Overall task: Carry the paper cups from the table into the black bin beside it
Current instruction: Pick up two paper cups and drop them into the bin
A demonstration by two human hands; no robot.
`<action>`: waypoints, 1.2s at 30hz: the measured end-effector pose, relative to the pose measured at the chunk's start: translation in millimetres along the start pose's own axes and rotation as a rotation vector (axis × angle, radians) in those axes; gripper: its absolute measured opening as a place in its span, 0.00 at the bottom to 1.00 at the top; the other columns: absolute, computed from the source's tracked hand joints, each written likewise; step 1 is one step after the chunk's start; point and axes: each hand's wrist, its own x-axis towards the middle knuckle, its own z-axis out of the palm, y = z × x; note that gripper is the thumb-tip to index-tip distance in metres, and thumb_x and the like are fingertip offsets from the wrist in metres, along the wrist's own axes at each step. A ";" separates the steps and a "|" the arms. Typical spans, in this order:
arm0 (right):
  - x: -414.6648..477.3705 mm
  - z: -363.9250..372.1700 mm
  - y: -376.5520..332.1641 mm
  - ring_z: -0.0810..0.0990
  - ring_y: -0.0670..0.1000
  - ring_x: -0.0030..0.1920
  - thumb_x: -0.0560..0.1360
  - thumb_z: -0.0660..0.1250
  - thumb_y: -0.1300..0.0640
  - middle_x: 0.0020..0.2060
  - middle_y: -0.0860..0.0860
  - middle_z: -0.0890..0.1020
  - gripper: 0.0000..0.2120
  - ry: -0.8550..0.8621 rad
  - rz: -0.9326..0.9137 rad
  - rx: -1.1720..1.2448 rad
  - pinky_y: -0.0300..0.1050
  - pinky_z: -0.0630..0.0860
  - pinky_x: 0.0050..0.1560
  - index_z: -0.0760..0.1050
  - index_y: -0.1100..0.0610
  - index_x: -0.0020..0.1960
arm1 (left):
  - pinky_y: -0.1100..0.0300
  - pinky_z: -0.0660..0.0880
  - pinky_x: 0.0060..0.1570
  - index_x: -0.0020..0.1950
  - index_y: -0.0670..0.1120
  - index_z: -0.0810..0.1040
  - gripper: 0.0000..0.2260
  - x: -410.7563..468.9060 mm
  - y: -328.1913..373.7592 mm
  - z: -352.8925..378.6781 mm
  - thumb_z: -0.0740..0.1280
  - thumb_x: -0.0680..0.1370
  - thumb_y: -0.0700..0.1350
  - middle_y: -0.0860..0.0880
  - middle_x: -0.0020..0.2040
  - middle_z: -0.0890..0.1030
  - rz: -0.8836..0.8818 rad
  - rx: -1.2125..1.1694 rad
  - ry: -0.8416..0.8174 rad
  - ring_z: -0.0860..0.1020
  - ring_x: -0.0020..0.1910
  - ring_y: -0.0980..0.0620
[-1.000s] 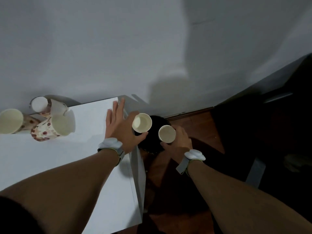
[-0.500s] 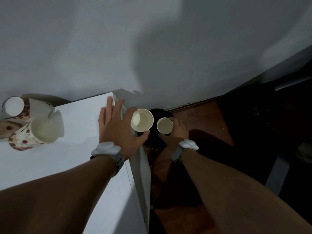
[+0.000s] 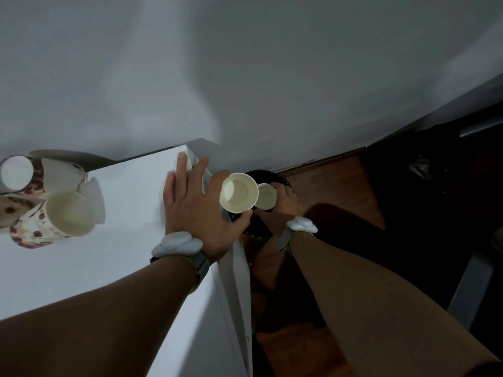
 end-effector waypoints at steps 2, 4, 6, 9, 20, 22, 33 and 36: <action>0.8 3.3 -0.4 0.71 0.61 0.69 0.68 0.78 0.44 0.70 0.54 0.72 0.41 0.004 0.002 0.009 0.61 0.71 0.65 0.66 0.52 0.75 | 0.42 0.50 0.80 0.70 0.56 0.76 0.34 0.0 -0.4 1.4 0.71 0.68 0.71 0.44 0.80 0.70 0.003 -0.002 -0.002 0.55 0.85 0.38; 1.6 6.3 0.0 0.71 0.61 0.69 0.67 0.78 0.44 0.69 0.54 0.72 0.41 0.001 0.004 0.000 0.61 0.72 0.64 0.65 0.51 0.75 | 0.43 0.49 0.81 0.70 0.56 0.76 0.34 -0.4 -1.5 2.4 0.72 0.68 0.71 0.45 0.80 0.70 0.009 0.000 -0.001 0.54 0.85 0.38; 2.8 8.7 1.9 0.71 0.61 0.69 0.67 0.78 0.43 0.70 0.54 0.72 0.42 -0.001 0.005 -0.001 0.61 0.72 0.64 0.65 0.51 0.75 | 0.44 0.48 0.81 0.70 0.56 0.75 0.34 -0.8 -2.5 2.4 0.72 0.68 0.71 0.45 0.80 0.70 0.009 -0.004 0.003 0.54 0.85 0.38; 3.7 10.6 6.3 0.69 0.60 0.72 0.65 0.79 0.42 0.73 0.53 0.69 0.47 -0.031 0.019 -0.016 0.61 0.70 0.68 0.61 0.51 0.78 | 0.44 0.47 0.81 0.70 0.56 0.75 0.34 -0.7 -2.6 1.3 0.72 0.68 0.71 0.45 0.80 0.70 0.007 -0.008 -0.004 0.54 0.85 0.38; -3.4 -12.4 -10.9 0.82 0.53 0.57 0.74 0.75 0.52 0.56 0.53 0.84 0.17 0.074 0.057 0.336 0.55 0.77 0.61 0.80 0.57 0.61 | 0.43 0.47 0.81 0.70 0.55 0.76 0.33 -1.2 2.1 -4.1 0.71 0.69 0.71 0.45 0.80 0.70 -0.011 -0.024 -0.060 0.53 0.86 0.38; -3.6 -32.8 -23.6 0.84 0.51 0.47 0.76 0.73 0.52 0.44 0.50 0.86 0.08 0.126 0.023 0.455 0.55 0.79 0.55 0.83 0.56 0.50 | 0.43 0.47 0.82 0.70 0.56 0.76 0.34 -0.8 1.7 -4.0 0.71 0.69 0.70 0.45 0.79 0.70 -0.010 -0.021 -0.065 0.52 0.86 0.38; -20.8 -76.0 -69.0 0.82 0.41 0.35 0.72 0.74 0.45 0.34 0.44 0.85 0.09 0.019 -0.325 0.471 0.33 0.76 0.37 0.82 0.49 0.40 | 0.42 0.47 0.81 0.67 0.57 0.76 0.32 -0.1 -2.7 1.4 0.69 0.68 0.73 0.46 0.78 0.71 0.000 0.024 -0.058 0.52 0.86 0.39; -23.1 -73.4 -70.5 0.82 0.41 0.36 0.73 0.73 0.48 0.33 0.42 0.84 0.05 0.064 -0.389 0.392 0.27 0.72 0.36 0.82 0.47 0.40 | 0.43 0.47 0.81 0.67 0.58 0.76 0.32 -0.6 -1.9 1.9 0.69 0.68 0.73 0.47 0.78 0.71 -0.001 0.024 -0.057 0.51 0.86 0.39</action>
